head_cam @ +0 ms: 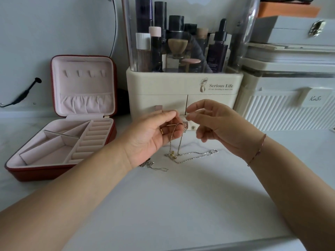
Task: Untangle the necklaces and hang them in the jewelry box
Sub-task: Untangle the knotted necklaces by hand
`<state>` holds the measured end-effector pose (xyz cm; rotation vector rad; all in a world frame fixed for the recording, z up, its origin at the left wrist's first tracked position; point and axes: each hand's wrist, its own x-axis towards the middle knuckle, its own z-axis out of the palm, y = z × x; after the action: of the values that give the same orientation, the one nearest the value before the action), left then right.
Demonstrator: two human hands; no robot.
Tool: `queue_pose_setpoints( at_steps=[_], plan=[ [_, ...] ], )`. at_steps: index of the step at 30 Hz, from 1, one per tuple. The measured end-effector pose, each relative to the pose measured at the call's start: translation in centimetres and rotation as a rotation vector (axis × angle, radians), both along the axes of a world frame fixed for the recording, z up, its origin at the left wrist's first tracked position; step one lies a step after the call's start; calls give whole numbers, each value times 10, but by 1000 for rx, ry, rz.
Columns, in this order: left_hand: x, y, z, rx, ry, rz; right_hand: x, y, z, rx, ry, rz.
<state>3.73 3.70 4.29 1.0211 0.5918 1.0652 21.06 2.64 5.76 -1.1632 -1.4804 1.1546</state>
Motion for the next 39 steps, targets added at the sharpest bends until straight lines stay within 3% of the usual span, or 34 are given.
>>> queue_pose_setpoints(
  at_steps=[9,19,29,39],
  plan=[
    [-3,2,1,31,-32,11,0,-2,1,72,-208,111],
    [-7,3,0,21,-20,19,2,-1,1,-150,72,289],
    [-5,3,0,45,47,71,3,0,-1,26,-159,116],
    [-6,-1,0,75,174,64,5,2,-1,-66,36,198]
  ],
)
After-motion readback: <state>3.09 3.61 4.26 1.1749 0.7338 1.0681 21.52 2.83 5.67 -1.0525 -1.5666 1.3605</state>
